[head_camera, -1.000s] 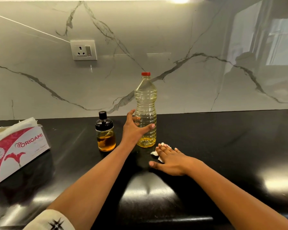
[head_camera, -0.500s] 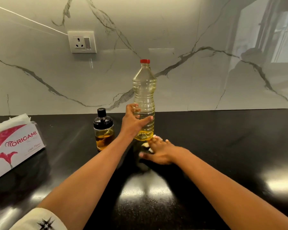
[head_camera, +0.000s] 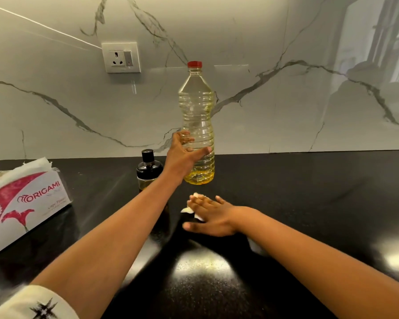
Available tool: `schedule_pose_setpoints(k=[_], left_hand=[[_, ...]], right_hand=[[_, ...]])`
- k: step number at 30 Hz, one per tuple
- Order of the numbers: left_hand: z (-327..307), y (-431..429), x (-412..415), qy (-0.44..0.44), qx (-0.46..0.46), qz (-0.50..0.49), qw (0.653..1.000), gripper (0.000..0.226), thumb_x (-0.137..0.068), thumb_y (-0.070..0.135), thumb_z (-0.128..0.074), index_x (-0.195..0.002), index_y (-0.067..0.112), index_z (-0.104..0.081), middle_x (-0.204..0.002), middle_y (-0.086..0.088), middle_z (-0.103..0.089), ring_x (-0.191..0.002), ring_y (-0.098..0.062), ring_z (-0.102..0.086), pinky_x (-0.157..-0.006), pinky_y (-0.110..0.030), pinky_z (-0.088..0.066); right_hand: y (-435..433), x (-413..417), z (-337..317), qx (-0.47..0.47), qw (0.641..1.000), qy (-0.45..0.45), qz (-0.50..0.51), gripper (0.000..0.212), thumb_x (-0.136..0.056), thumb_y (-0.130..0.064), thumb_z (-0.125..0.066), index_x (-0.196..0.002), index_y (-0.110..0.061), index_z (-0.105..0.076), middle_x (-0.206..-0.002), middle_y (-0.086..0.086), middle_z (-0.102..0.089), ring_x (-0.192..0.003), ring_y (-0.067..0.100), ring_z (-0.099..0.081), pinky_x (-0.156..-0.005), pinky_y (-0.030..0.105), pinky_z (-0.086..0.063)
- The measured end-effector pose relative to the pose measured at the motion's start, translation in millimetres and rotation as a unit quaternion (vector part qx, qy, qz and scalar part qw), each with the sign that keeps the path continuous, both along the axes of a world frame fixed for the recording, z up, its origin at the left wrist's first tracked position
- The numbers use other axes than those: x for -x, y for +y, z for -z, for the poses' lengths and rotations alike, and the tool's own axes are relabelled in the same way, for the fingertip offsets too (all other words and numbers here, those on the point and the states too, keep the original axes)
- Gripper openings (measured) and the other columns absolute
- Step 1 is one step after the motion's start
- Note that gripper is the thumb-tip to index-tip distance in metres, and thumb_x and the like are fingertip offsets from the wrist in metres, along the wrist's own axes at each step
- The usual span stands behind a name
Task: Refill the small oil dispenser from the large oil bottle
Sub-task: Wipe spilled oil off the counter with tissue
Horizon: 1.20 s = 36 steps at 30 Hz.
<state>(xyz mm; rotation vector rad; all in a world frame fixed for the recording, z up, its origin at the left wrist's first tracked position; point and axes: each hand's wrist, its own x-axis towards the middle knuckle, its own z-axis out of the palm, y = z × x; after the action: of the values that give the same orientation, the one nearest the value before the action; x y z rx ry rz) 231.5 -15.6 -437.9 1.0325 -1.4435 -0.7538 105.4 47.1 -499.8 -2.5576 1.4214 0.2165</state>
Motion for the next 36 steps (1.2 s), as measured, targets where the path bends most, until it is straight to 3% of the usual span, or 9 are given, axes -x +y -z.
schedule_pose_setpoints(k=[6,11,16,19,24,27,29,32,36], left_hand=[[17,9,1,-0.002,-0.033,0.006,0.999,0.068,-0.066,0.027,-0.085,-0.117,0.026,-0.04,-0.111,0.002,-0.061,-0.106,-0.02,-0.062,-0.096,-0.045,-0.05],[37,22,6,0.016,-0.052,-0.001,0.999,0.07,-0.067,0.024,-0.085,-0.119,0.023,-0.04,-0.111,0.003,-0.061,-0.107,-0.019,-0.061,-0.097,-0.043,-0.049],[44,37,16,0.016,-0.072,0.029,0.997,0.075,-0.062,0.025,-0.088,-0.119,0.029,-0.039,-0.112,0.003,-0.063,-0.107,-0.018,-0.062,-0.099,-0.047,-0.048],[43,46,22,0.015,-0.073,0.021,0.997,0.08,-0.061,0.03,-0.089,-0.122,0.029,-0.037,-0.115,0.003,-0.061,-0.109,-0.018,-0.06,-0.1,-0.047,-0.047],[45,57,21,0.005,-0.087,0.017,0.996,0.109,-0.046,0.049,-0.089,-0.136,0.03,-0.03,-0.126,0.002,-0.057,-0.115,-0.019,-0.057,-0.102,-0.048,-0.046],[47,68,16,-0.01,-0.102,0.022,0.994,0.134,-0.035,0.06,-0.088,-0.145,0.033,-0.018,-0.142,0.001,-0.046,-0.126,-0.018,-0.05,-0.107,-0.047,-0.041],[47,86,13,-0.06,-0.119,0.003,0.991,0.141,-0.039,0.065,-0.086,-0.15,0.036,-0.004,-0.155,-0.002,-0.026,-0.139,-0.022,-0.035,-0.113,-0.049,-0.032],[53,133,9,-0.167,-0.114,-0.028,0.979,0.117,-0.073,0.048,-0.077,-0.152,0.029,0.007,-0.161,-0.003,-0.003,-0.148,-0.019,-0.007,-0.118,-0.039,-0.013],[73,189,-29,-0.329,-0.061,-0.085,0.939,0.079,-0.09,0.042,-0.059,-0.153,0.028,-0.012,-0.16,0.001,-0.012,-0.146,-0.019,-0.015,-0.115,-0.038,-0.021]], right_hand=[[-13,47,-7,0.02,0.986,0.008,0.163,0.087,-0.086,-0.074,-0.019,-0.151,-0.02,0.004,-0.158,-0.001,0.01,-0.145,0.015,0.009,-0.116,0.047,0.004],[52,50,1,-0.012,0.999,-0.003,0.038,0.081,-0.086,-0.073,-0.014,-0.149,-0.028,0.007,-0.156,-0.008,0.016,-0.143,0.008,0.015,-0.116,0.046,0.008],[45,138,-4,0.015,0.963,-0.002,0.269,0.078,-0.089,-0.069,-0.018,-0.151,-0.024,-0.004,-0.159,-0.006,0.005,-0.145,0.009,0.007,-0.115,0.05,0.004],[44,120,-4,0.04,0.965,-0.003,0.261,0.083,-0.087,-0.072,-0.02,-0.151,-0.021,-0.005,-0.159,-0.002,0.002,-0.146,0.014,0.004,-0.115,0.051,0.003],[130,89,6,0.029,0.992,-0.032,0.117,0.075,-0.089,-0.068,-0.015,-0.15,-0.029,0.004,-0.156,-0.013,0.014,-0.142,0.004,0.015,-0.116,0.045,0.009],[150,136,8,0.044,0.977,-0.033,0.207,0.07,-0.091,-0.066,-0.018,-0.15,-0.032,-0.003,-0.157,-0.016,0.006,-0.142,0.0,0.01,-0.115,0.046,0.005],[141,165,4,0.04,0.948,-0.019,0.314,0.073,-0.09,-0.067,-0.018,-0.151,-0.028,-0.007,-0.158,-0.011,0.002,-0.144,0.005,0.007,-0.115,0.049,0.003],[123,153,5,0.065,0.929,-0.018,0.363,0.081,-0.087,-0.072,-0.017,-0.151,-0.023,-0.012,-0.159,-0.003,-0.002,-0.146,0.013,0.002,-0.115,0.05,0.001],[155,62,13,0.07,0.98,-0.067,0.172,0.075,-0.09,-0.067,-0.021,-0.151,-0.026,-0.008,-0.159,-0.006,0.001,-0.145,0.009,0.007,-0.115,0.046,0.006]])
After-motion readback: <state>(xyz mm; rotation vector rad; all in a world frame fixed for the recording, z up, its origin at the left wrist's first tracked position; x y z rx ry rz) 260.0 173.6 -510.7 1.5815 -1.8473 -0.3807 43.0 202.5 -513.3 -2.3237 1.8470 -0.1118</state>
